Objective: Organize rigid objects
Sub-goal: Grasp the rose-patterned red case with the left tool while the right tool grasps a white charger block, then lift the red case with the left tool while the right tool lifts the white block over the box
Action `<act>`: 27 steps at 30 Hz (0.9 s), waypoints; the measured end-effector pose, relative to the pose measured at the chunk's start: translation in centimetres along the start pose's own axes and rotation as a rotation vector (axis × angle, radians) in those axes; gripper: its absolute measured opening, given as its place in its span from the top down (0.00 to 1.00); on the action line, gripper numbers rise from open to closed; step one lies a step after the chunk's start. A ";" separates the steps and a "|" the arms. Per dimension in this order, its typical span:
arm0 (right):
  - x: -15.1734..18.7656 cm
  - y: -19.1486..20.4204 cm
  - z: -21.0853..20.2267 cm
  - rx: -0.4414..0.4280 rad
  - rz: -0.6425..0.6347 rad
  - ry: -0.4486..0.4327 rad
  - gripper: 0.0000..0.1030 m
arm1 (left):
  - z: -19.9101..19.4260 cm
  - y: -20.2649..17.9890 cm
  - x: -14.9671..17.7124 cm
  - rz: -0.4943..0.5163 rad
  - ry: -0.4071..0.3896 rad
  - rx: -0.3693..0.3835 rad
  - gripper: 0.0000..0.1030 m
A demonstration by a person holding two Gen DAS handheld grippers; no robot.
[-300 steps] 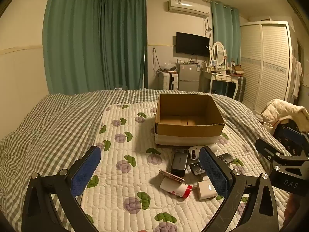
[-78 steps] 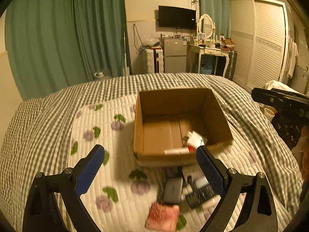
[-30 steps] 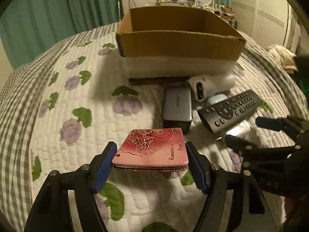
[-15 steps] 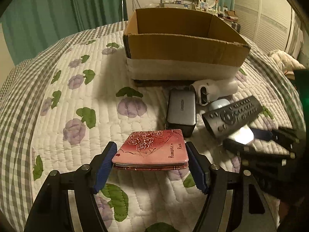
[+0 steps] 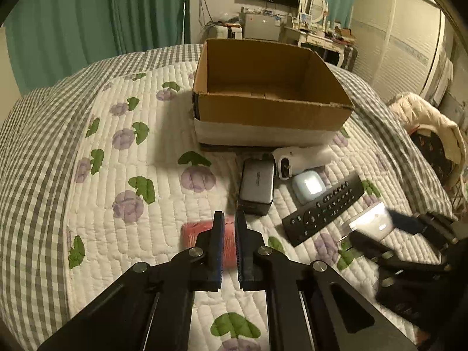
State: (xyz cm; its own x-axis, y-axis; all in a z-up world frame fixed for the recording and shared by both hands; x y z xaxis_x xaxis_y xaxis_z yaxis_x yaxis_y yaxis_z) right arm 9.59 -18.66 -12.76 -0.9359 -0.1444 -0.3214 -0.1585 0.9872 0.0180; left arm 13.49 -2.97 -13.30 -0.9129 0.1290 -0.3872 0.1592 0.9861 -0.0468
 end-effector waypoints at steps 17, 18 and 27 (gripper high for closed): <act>-1.3 -1.7 2.2 -0.050 0.063 0.001 0.48 | 7.8 -0.3 3.4 0.026 0.182 -0.032 0.18; -1.4 -1.6 2.3 -0.053 0.061 0.001 0.48 | 8.2 -0.5 3.3 0.030 0.184 -0.035 0.16; -1.5 -1.6 2.7 -0.038 0.057 0.008 0.48 | 8.4 -1.2 3.0 0.077 0.150 -0.059 0.30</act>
Point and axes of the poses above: each gripper's, at about its wrist camera, not at the fingertips, and z roughly the way its jaws point, y to its left, x to its underside, the point moved 6 cm from there along z, roughly the way its jaws point, and after that the axes turned 15 degrees about y, right-handed, at the moved point
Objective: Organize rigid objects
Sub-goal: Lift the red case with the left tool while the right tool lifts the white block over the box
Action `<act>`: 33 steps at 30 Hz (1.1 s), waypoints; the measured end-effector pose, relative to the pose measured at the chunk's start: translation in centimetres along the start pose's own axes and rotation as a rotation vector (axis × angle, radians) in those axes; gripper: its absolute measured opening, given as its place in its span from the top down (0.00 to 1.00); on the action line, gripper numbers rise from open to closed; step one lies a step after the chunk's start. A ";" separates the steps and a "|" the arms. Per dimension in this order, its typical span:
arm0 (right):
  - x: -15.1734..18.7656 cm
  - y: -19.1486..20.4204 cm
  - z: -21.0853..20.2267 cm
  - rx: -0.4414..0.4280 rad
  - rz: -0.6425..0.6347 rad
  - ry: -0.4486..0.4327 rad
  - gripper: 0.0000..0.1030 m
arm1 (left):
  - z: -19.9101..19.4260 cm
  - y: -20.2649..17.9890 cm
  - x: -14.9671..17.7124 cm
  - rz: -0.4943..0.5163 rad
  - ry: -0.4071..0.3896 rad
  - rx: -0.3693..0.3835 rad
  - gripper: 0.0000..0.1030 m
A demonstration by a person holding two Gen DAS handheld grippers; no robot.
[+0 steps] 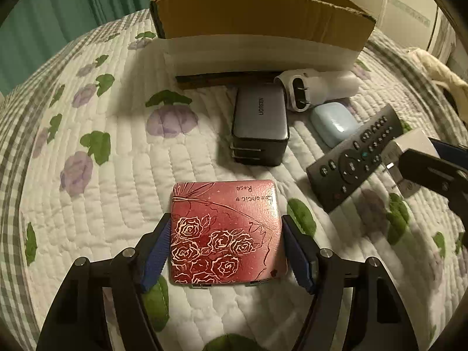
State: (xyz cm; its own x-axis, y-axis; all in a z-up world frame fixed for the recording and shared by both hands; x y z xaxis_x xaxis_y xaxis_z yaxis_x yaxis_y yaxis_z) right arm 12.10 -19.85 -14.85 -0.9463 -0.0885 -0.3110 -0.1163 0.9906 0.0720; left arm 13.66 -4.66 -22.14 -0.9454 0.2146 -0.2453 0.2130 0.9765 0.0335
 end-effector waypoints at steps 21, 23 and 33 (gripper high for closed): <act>-13.2 0.3 -13.3 -0.003 -0.069 -0.320 0.48 | -14.8 1.9 -14.1 -0.068 -0.299 0.012 0.30; -15.0 0.1 -13.2 0.010 -0.077 -0.332 0.48 | -14.6 1.9 -16.5 -0.066 -0.315 -0.006 0.30; -20.5 -2.6 -7.9 0.029 -0.091 -0.307 0.48 | -8.7 0.4 -22.0 -0.035 -0.261 0.005 0.29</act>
Point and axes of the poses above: each gripper's, at about its wrist camera, not at the fingertips, and z roughly the way its jaws point, y to its left, x to its underside, the point moved 6 cm from there along z, roughly the way its jaws point, and after that the axes turned 15 degrees about y, right-handed, at the moved point
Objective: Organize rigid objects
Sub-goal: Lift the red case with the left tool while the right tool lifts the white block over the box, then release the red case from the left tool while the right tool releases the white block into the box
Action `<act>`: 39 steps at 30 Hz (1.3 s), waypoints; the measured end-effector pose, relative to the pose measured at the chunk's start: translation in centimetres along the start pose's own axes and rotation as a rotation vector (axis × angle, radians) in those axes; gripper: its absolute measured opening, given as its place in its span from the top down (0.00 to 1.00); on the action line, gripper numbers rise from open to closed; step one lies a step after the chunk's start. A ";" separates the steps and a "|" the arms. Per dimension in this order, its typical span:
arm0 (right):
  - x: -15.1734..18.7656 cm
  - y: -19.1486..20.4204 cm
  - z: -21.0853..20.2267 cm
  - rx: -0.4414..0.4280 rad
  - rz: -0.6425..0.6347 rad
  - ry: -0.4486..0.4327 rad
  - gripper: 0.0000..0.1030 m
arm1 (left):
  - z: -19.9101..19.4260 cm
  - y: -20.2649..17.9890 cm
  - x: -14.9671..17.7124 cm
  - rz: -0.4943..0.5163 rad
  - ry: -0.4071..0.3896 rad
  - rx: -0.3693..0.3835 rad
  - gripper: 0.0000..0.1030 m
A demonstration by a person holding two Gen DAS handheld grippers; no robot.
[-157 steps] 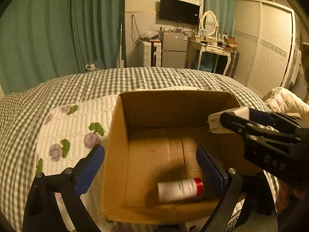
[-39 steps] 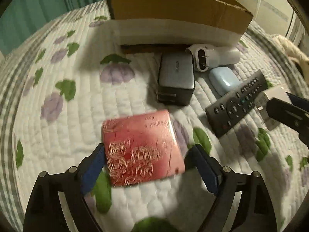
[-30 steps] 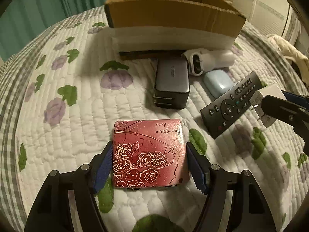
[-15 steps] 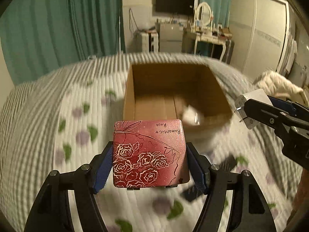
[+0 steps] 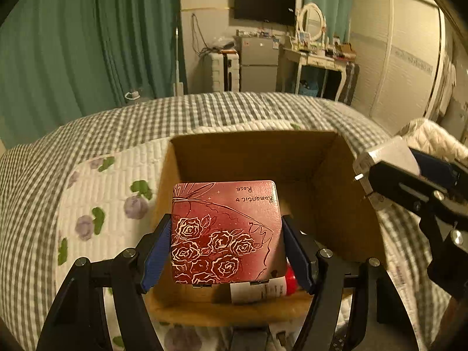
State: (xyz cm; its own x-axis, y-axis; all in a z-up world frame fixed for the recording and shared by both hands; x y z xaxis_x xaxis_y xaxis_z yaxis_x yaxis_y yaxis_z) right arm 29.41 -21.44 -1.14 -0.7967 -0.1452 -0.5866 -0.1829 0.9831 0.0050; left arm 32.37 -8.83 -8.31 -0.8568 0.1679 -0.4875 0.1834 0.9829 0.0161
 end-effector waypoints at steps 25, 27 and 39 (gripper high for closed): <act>-2.5 -1.9 6.3 -0.025 0.061 0.018 0.21 | -1.3 3.3 0.2 -0.042 -0.052 -0.062 0.05; -2.7 -2.0 4.9 -0.022 0.082 -0.016 0.16 | -1.7 3.2 0.6 -0.046 -0.050 -0.059 0.04; 1.4 -2.6 -7.4 0.119 0.099 0.017 0.12 | -9.5 3.3 4.5 -0.097 -0.090 -0.004 0.00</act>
Point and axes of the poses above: each gripper's, at about its wrist camera, not at the fingertips, and z roughly the way its jaws point, y to its left, x to its underside, the point moved 6 cm from there along z, roughly the way its jaws point, and after that the axes turned 15 degrees about y, right-handed, at the moved point
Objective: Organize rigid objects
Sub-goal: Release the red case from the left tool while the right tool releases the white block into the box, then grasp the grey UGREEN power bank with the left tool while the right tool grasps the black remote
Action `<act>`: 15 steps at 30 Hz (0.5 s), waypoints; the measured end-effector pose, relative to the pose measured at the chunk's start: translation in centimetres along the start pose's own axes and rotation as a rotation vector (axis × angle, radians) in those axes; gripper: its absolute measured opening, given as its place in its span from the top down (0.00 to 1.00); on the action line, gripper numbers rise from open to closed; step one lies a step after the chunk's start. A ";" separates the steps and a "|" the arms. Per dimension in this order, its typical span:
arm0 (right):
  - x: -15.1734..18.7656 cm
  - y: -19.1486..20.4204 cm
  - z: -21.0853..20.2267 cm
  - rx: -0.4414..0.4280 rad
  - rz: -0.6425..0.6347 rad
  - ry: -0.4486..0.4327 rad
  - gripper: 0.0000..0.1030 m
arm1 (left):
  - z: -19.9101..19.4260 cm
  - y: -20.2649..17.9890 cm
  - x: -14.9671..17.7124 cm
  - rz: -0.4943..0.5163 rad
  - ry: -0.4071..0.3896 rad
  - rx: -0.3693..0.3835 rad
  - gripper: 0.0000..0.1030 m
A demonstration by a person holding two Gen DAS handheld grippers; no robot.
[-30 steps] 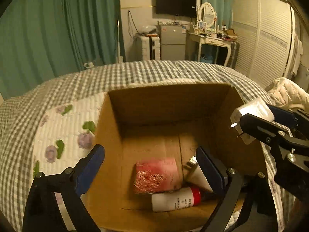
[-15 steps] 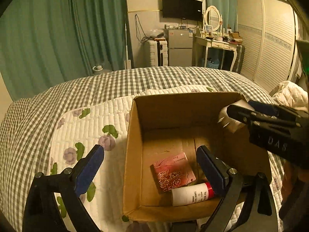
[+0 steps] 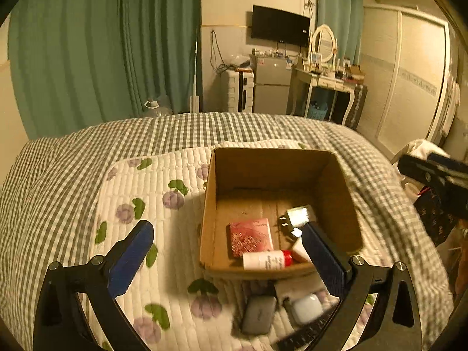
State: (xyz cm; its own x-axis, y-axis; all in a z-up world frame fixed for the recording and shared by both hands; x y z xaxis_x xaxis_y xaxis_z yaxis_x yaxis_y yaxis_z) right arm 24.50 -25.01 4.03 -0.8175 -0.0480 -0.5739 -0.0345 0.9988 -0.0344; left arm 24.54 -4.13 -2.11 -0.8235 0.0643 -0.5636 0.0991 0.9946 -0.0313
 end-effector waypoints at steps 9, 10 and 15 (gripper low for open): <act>8.7 0.6 -1.6 0.014 0.078 0.116 0.12 | -3.0 1.1 5.4 -0.028 0.007 0.007 0.00; 9.9 1.0 -0.7 0.012 0.083 0.139 0.12 | -2.8 1.4 6.2 -0.033 0.006 0.004 0.00; 15.6 2.6 5.5 0.026 0.093 0.307 0.12 | 1.0 1.7 10.9 0.021 0.070 -0.081 0.00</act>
State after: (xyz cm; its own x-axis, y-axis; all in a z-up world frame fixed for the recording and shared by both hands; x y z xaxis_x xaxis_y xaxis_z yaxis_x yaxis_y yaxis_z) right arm 14.79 -23.20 -9.52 -0.9518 0.0524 -0.3023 0.0602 0.9980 -0.0166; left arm 16.32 -1.78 -9.14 -0.8591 0.0880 -0.5041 0.0734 0.9961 0.0487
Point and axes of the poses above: each gripper's, at about its wrist camera, not at the fingertips, and z roughly the way its jaws point, y to its left, x to its underside, the point moved 6 cm from there along z, roughly the way its jaws point, and after that the axes turned 15 degrees about y, right-handed, at the moved point
